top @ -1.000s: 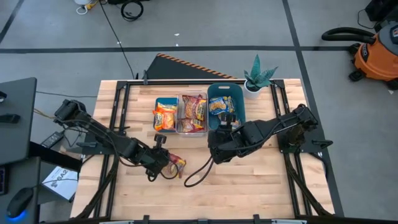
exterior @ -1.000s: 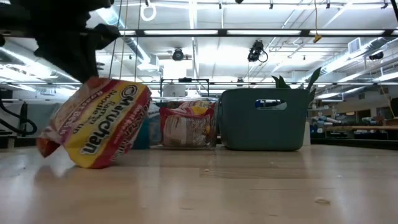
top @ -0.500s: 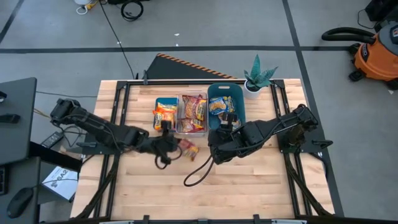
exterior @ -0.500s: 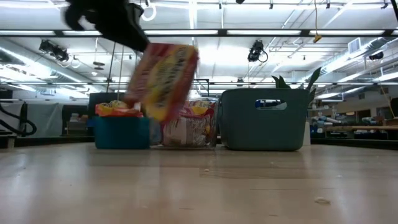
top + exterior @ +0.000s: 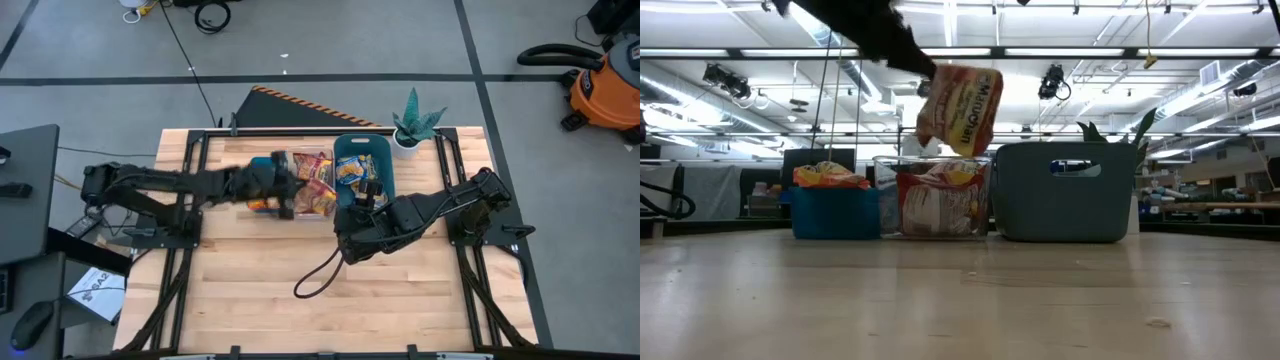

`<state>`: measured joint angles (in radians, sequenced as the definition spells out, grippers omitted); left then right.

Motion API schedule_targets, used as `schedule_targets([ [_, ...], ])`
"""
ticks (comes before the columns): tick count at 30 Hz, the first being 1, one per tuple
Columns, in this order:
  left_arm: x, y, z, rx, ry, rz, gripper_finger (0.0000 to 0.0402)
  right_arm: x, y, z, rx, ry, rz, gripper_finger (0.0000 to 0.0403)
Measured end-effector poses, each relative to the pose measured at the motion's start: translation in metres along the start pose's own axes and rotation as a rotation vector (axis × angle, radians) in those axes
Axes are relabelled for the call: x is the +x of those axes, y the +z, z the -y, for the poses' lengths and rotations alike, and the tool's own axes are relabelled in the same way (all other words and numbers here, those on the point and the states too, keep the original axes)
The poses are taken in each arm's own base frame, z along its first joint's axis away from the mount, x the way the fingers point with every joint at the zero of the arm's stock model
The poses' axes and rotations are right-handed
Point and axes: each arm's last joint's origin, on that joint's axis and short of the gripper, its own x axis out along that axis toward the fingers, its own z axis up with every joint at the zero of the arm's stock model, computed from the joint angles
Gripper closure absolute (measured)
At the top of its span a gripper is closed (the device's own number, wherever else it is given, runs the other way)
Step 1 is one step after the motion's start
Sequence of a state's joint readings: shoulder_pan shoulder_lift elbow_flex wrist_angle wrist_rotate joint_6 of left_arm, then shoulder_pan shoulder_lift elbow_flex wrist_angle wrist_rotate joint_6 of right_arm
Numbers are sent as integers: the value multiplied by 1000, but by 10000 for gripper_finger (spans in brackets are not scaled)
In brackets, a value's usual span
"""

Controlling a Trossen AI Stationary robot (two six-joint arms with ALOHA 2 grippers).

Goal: Sort Maruchan noodles
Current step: Put the red noodle pack into the transparent bin

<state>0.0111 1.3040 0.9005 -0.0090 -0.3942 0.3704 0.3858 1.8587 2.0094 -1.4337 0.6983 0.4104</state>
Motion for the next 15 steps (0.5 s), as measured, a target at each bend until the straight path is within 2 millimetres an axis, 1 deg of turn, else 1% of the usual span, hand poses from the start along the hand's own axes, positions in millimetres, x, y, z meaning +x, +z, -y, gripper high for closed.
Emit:
schedule_targets([
  [4,24,-26,-32,-108,-107,-63,387,-1,-1,-2,16,5,4,314],
  [8,38,-50,-56,-214,-133,-133,387,-6,-2,-7,27,16,14,314],
  [12,47,-67,-69,-262,-122,-194,387,-8,-2,-10,41,27,29,314],
  [15,51,-74,-69,-311,-199,-211,380,-10,-3,-12,48,31,33,314],
])
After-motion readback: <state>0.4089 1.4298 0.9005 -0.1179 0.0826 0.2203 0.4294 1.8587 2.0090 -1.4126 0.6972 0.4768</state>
